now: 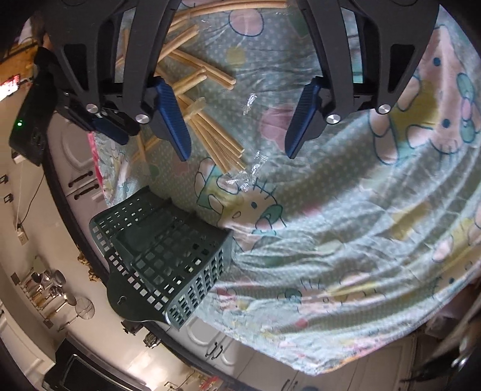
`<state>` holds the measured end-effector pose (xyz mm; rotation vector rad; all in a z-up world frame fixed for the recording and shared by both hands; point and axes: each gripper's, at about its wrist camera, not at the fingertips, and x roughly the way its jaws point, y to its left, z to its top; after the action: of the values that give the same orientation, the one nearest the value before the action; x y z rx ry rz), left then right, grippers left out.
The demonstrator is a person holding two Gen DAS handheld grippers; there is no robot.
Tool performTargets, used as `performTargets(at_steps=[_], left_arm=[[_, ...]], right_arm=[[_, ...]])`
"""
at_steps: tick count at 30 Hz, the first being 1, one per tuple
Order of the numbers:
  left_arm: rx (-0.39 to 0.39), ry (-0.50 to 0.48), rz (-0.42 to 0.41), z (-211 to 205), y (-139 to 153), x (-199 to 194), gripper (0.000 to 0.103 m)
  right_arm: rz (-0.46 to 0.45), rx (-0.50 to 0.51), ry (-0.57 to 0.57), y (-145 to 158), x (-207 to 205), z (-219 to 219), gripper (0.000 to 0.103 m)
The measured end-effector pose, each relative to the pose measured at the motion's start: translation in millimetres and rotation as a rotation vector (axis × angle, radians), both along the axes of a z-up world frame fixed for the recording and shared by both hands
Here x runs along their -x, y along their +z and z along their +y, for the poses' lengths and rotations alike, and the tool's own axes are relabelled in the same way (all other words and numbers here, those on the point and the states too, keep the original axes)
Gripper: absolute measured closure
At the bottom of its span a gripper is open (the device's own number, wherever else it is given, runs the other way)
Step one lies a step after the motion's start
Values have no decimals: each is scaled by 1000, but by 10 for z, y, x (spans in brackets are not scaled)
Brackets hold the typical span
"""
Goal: Organize utensils
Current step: 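Lower the left tool toward the chopsticks while the right tool reaches another chopstick, then close the left tool on a chopstick while the right tool grips one chopstick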
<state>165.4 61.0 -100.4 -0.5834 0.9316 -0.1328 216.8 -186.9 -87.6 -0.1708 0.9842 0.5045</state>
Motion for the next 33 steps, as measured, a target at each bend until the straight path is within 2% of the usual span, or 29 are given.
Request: performTargets(at_steps=[6, 11, 14, 18, 20, 23, 33], left_arm=[[65, -4, 43, 11, -123, -61, 63], [93, -1, 58, 22, -161, -113, 68], [103, 5, 70, 36, -177, -151, 76], [84, 1, 81, 28, -189, -176, 87], [77, -9, 75, 22, -189, -174, 91], [55, -22, 55, 4, -152, -161, 96], [-23, -1, -56, 167, 248, -117, 99]], right_arm=[[105, -72, -11, -93, -142, -49, 70], [146, -114, -24, -111, -232, -103, 79], [159, -130, -26, -99, -256, -147, 84], [149, -140, -23, -52, -249, -176, 89], [135, -146, -20, -7, -233, -186, 95], [108, -148, -15, 75, -200, -179, 95], [5, -173, 12, 450, -71, -121, 95]])
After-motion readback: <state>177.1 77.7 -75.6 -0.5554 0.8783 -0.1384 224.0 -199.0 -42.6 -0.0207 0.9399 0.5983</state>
